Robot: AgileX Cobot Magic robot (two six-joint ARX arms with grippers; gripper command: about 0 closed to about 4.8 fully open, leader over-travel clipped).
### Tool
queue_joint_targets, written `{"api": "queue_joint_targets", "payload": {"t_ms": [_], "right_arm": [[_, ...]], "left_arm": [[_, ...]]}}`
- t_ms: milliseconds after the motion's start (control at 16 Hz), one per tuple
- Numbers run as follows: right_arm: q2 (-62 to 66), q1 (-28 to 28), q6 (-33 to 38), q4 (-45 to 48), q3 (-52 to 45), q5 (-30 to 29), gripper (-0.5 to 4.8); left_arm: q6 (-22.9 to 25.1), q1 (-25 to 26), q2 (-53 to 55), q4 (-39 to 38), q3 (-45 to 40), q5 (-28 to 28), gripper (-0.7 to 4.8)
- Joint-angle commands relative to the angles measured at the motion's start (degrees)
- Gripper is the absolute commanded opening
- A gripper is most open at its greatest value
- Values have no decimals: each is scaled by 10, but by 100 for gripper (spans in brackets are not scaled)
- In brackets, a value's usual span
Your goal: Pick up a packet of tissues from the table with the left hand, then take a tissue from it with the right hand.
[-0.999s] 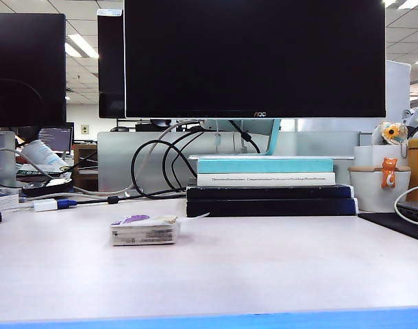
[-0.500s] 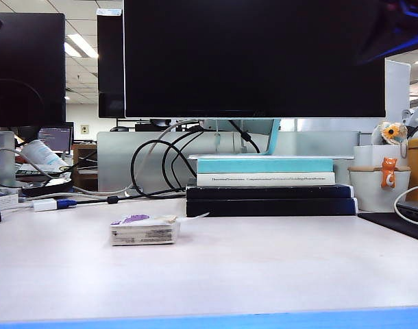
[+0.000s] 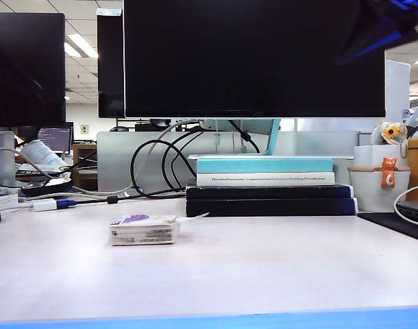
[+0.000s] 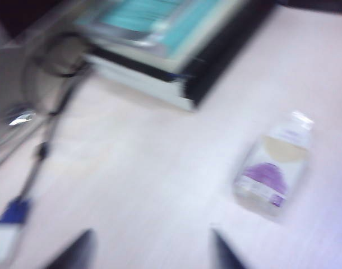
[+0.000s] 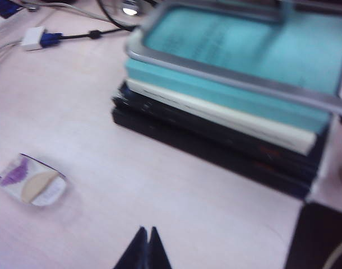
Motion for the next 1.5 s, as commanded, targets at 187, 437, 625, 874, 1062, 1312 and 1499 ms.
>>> {"api": "queue_joint_targets", "payload": {"t_ms": [187,437,625,874,1062,1312,1499], "right_arm": [[6,-70,-2,-30,2,-80,-8],[12,-81,-2,-30,2,-105,-8],[25,-81,-1,-17,2,-153,-8],[57,-81,1,-19,2,-166,-8],[77,-81,1,-16,2,-183,-8],[102,-81,1,-16,2,-183,-8],[102,-81,1,-16,2,-183,-8]], "left_arm": [[17,-15,93,80,2,63,388],[26,-17,154,120,2,99,440],[38,-21,197,151,2,147,468],[38,-42,250,157,2,140,479],[38,-55,272,167,3,134,479],[51,-88,296,168,10,94,479],[51,-91,304,160,12,97,479]]}}
